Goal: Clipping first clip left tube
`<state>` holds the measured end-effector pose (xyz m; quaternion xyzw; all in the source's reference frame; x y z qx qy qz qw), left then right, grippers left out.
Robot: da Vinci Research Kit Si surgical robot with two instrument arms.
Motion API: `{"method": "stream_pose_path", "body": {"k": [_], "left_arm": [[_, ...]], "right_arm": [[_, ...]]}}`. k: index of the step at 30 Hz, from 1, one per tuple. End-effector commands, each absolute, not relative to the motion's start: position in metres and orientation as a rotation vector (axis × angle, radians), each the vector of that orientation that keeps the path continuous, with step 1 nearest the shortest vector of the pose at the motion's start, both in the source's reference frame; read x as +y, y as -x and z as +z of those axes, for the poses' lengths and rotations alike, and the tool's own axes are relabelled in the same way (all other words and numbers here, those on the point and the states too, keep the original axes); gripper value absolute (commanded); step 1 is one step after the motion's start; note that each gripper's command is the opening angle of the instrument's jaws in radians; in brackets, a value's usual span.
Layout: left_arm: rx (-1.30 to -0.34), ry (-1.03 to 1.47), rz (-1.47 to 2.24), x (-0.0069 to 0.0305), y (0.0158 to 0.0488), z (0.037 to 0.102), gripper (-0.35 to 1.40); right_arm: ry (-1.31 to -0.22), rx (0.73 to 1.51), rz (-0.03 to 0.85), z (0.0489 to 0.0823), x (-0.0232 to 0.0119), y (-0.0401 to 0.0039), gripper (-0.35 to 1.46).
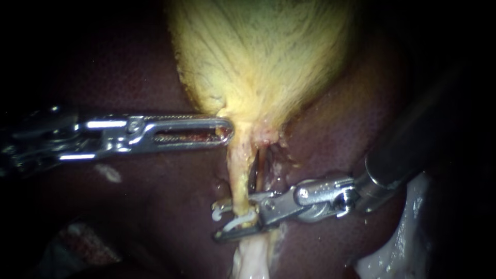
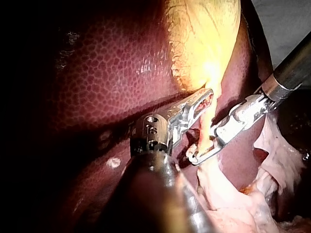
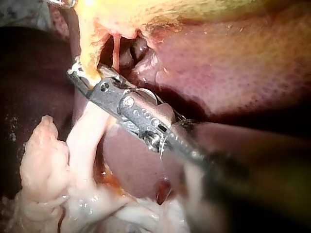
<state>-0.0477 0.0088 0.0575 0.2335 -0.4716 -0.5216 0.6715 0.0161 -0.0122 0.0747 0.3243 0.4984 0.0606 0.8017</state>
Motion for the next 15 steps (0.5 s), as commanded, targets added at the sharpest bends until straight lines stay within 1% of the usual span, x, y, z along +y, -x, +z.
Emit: {"method": "stream_pose_path", "body": {"k": [1,5,15], "left_arm": [[-1.062,-0.526,-1.175,0.0088,0.0477,0.0575,-0.05],[-1.062,-0.526,-1.175,0.0088,0.0477,0.0575,-0.05],[-1.062,-0.526,-1.175,0.0088,0.0477,0.0574,-0.06]], "right_arm": [[-0.703,1.064,0.144,0.0746,-0.0122,-0.0162,-0.35],[-0.716,1.057,0.165,0.0747,-0.0121,-0.0161,-0.35],[-0.715,1.06,0.163,0.075,-0.0123,-0.0159,-0.35]]}}
